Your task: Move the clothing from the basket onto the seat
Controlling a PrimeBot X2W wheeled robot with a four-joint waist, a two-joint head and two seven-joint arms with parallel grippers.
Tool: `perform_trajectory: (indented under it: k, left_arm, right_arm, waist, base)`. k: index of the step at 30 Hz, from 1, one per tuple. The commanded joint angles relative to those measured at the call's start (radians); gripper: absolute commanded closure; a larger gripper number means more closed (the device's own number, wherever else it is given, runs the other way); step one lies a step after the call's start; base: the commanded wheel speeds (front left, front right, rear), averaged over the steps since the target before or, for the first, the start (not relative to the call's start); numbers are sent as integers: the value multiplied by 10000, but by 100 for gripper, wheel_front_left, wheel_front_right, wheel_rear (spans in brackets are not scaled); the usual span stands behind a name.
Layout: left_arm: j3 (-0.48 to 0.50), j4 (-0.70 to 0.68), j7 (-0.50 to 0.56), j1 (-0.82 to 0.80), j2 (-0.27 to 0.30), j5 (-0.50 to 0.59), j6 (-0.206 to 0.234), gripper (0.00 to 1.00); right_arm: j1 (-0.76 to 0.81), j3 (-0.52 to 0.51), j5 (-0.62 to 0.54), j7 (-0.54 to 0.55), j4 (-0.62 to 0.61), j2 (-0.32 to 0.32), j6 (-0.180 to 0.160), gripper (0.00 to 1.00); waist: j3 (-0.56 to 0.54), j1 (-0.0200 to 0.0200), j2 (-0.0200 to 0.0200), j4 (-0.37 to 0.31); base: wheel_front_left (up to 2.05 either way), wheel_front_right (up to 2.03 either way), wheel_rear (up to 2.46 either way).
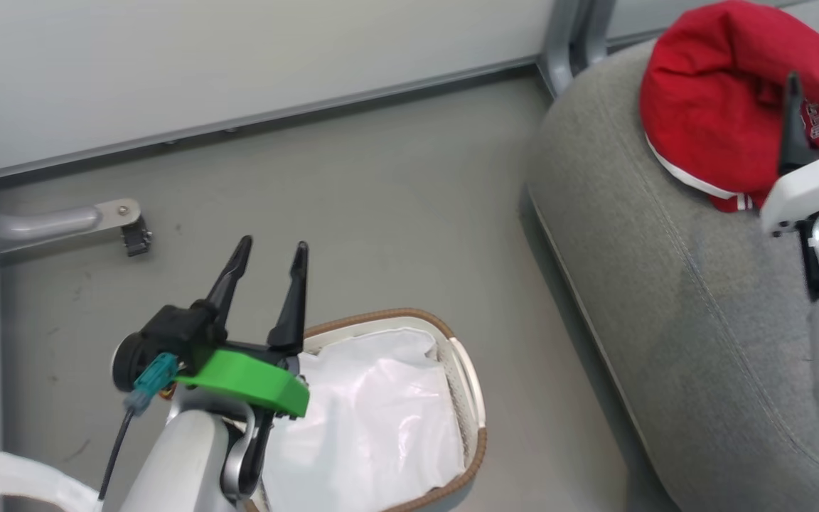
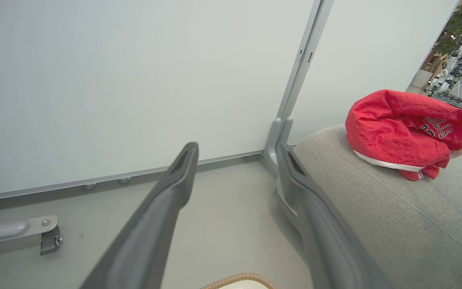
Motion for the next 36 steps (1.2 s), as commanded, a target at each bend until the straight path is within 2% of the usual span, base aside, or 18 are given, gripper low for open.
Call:
perform_trajectory:
  k: [1, 8, 14, 21, 29, 36]
  left_arm:
    - [251, -30, 11, 331, -15, 65, 45, 0]
    - [1881, -388, 11, 1303, -188, 364, 191, 0]
    - [2950, -599, 11, 2235, -353, 577, 201, 0]
    - [3337, -500, 11, 3030, -524, 706, 53, 0]
    - [3182, -337, 11, 3463, -603, 861, -74, 0]
    - [3149, -261, 9, 3477, -617, 774, -105, 0]
  right_arm:
    - [350, 193, 180, -48, -117, 170, -7, 0]
    - [1327, 1425, 1029, -48, -791, 953, -9, 0]
    - [2467, 1975, 1823, -48, -1421, 1353, -9, 0]
    - [4094, 2557, 3387, -48, -2149, 1375, -7, 0]
    - [5639, 2624, 3802, -49, -2757, 1385, -7, 0]
    - [6023, 2769, 3697, -49, -2785, 1382, -7, 0]
  waist:
    - [-681, 0, 0, 730]
    - [-1103, 0, 0, 1484]
    - [-1322, 0, 0, 1952]
    - [-1658, 0, 0, 2372]
    - [-1905, 0, 0, 2557]
    - [-1937, 0, 0, 2465]
  base:
    - [0, 0, 0]
    - [0, 0, 0]
    - [0, 0, 0]
    - [0, 0, 0]
    - [0, 0, 0]
    - [0, 0, 0]
